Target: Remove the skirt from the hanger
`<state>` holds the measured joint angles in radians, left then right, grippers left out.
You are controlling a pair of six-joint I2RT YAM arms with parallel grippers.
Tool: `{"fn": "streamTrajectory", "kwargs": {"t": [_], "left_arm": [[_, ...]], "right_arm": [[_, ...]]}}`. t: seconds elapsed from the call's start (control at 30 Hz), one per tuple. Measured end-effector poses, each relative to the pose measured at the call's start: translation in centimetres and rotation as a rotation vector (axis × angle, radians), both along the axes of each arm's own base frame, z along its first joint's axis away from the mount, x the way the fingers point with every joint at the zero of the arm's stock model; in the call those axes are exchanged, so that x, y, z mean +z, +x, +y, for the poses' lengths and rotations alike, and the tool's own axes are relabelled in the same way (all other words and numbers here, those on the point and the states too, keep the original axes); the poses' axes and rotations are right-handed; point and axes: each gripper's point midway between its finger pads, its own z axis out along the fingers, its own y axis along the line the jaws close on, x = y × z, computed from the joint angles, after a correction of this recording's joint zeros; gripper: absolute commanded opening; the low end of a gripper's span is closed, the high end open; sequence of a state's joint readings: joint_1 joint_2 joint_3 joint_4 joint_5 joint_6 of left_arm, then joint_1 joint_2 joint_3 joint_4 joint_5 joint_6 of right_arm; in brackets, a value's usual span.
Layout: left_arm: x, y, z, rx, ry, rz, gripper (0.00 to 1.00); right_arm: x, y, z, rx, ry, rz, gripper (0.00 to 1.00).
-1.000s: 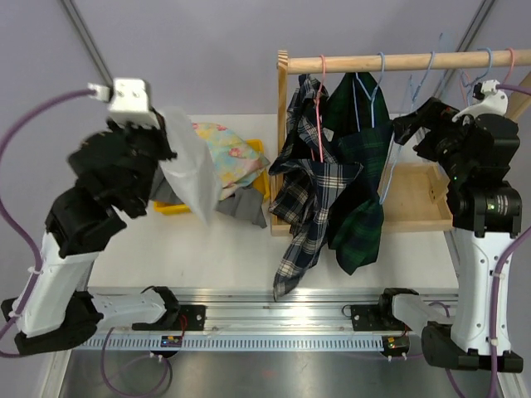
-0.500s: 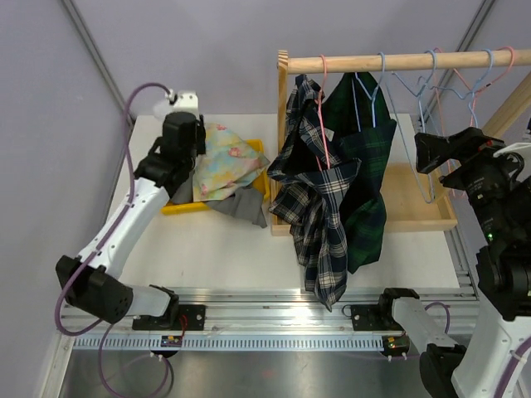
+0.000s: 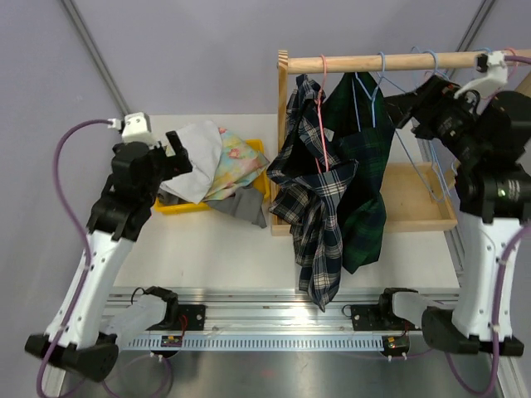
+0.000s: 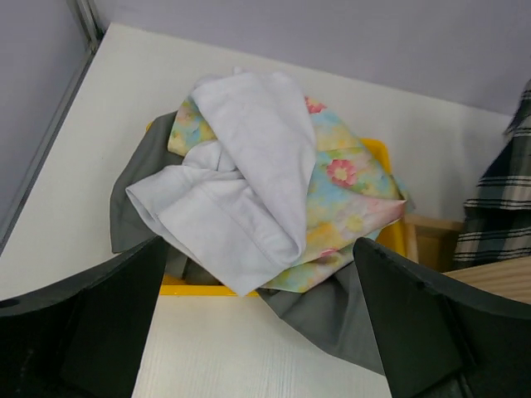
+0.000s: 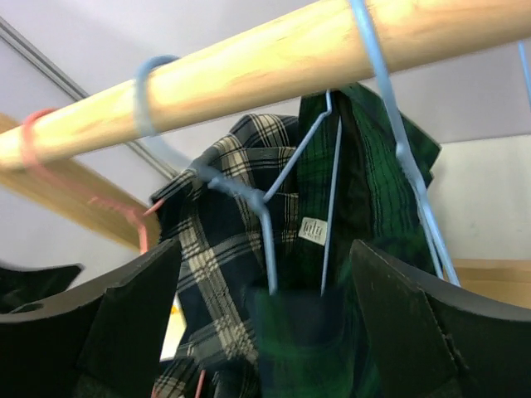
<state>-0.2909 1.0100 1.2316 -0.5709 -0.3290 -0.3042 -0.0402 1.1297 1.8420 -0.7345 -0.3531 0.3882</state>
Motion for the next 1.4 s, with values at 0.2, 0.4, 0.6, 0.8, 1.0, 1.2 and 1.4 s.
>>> {"fn": "streamTrajectory", "kwargs": {"t": [0.2, 0.4, 0.6, 0.8, 1.0, 1.2, 1.4], "left_arm": [[0.1, -4.8, 0.9, -0.045, 0.000, -0.067, 0.99], [-5.4, -5.7, 0.8, -0.083, 0.048, 0.057, 0.99], [-7.2, -5.9, 0.5, -0.107, 0.057, 0.095, 0.99], [-7.5, -5.8, 0.2, -0.117, 0.051, 0.085, 0.99], [-7.5, -5.8, 0.1, -0.125, 0.046, 0.078, 0.99], [-7.4, -5.9, 0.0, -0.130, 0.045, 0.069, 0.99], [-6.1, -6.4, -2.2, -0.220, 0.052, 0.055, 0.99]], "right_arm": [[-4.5, 7.1, 1.1, 0.077, 0.039, 0.152, 0.85], [-3.8, 7.5, 1.5, 0.091, 0.056, 0.125, 0.69], [-3.3, 7.5, 3.4, 0.136, 0.065, 0.106, 0.59], [-3.8, 7.7, 5.3, 0.172, 0.061, 0.116, 0.53], [-4.6, 9.0, 5.9, 0.153, 0.047, 0.129, 0.36], [-4.9, 9.4, 6.3, 0.138, 0.023, 0.127, 0.00], [-4.4, 9.4, 6.3, 0.121, -0.004, 0.143, 0.00]]}}
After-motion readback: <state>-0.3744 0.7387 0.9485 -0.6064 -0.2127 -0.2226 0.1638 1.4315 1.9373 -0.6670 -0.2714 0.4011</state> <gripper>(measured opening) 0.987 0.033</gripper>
